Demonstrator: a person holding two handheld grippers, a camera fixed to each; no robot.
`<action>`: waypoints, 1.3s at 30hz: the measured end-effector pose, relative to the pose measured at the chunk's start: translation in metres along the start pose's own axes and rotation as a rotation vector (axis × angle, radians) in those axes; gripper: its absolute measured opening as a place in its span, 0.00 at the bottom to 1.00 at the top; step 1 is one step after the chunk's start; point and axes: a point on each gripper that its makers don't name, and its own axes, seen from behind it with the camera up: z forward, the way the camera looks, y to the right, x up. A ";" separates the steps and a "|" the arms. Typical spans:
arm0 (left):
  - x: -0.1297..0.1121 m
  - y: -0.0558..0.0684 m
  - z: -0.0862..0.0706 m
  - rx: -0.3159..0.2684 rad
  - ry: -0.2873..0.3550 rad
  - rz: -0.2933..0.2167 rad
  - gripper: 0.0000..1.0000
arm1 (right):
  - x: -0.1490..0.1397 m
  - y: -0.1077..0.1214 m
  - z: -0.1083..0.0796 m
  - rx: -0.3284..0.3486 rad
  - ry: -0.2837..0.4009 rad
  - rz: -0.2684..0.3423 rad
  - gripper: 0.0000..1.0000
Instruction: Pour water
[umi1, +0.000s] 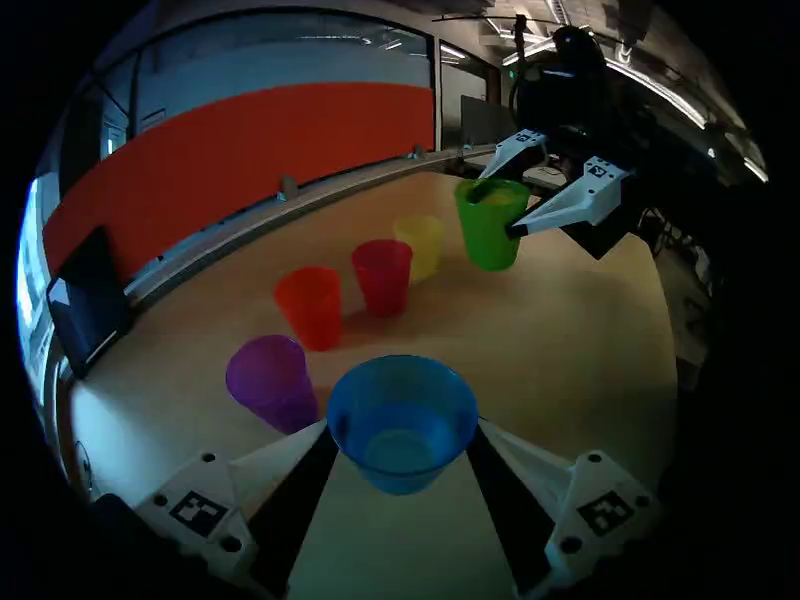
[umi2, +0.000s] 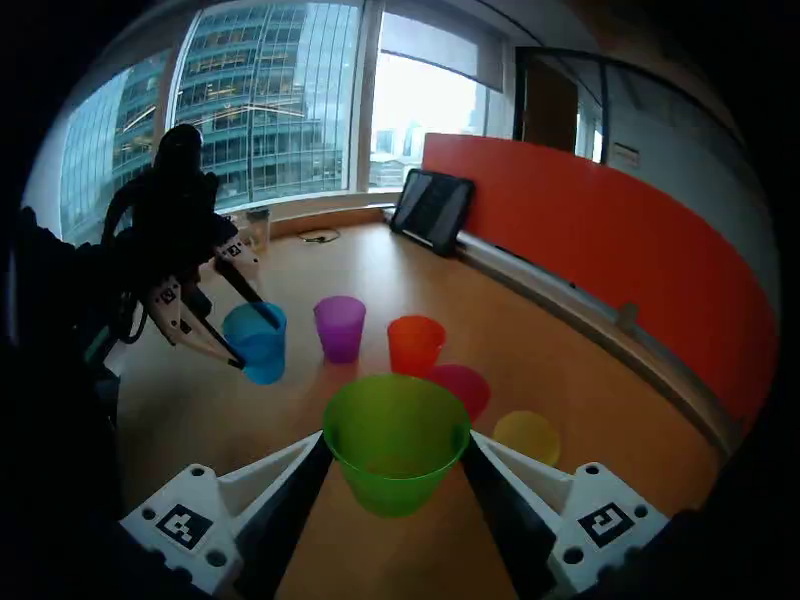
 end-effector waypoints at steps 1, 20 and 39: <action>-0.001 0.000 0.001 -0.002 -0.004 0.001 0.85 | -0.002 0.000 0.002 0.003 -0.005 0.000 0.91; -0.016 -0.001 0.023 -0.033 -0.047 0.005 0.85 | -0.031 -0.003 0.024 0.021 -0.083 -0.021 0.91; -0.024 0.000 0.035 -0.056 -0.056 -0.014 0.85 | -0.046 -0.004 0.032 0.023 -0.118 -0.037 0.92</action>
